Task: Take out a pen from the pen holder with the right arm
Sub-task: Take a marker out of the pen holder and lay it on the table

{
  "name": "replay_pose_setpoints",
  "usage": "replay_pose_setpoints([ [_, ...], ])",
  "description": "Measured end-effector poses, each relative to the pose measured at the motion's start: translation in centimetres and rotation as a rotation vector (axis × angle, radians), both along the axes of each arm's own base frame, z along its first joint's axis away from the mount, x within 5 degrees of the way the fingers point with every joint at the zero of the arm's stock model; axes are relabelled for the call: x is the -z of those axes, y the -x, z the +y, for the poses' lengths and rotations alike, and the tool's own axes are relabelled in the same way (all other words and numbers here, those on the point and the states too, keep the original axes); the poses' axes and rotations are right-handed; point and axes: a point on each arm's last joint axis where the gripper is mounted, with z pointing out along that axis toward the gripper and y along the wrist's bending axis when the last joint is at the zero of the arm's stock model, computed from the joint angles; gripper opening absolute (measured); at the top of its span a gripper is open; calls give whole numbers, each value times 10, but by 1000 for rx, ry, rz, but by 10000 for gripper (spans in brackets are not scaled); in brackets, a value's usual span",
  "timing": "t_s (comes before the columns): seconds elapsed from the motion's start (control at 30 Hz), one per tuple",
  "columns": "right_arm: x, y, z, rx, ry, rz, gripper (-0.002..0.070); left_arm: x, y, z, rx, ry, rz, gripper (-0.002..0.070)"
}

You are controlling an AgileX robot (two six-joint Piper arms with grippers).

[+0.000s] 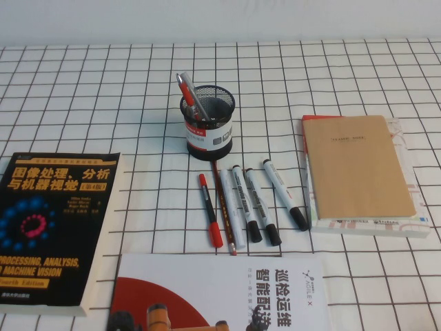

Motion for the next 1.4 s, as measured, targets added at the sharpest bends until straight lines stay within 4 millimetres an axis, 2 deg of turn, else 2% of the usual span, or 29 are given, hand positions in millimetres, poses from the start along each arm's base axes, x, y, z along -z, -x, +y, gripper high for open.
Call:
replay_pose_setpoints([
  [0.73, 0, 0, 0, -1, -14, -1, -16, 0, 0, 0, 0, 0, 0, -4],
  [0.93, -9, -2, 5, -6, -201, -86, -16, 0, 0, 0, 0, 0, 0, -4],
  [1.2, -25, -3, 6, 37, -672, -225, -16, 0, 0, 0, 0, 0, 0, -4],
  [1.4, -27, -3, 5, 54, -786, -243, -16, 0, 0, 0, 0, 0, 0, -4],
])
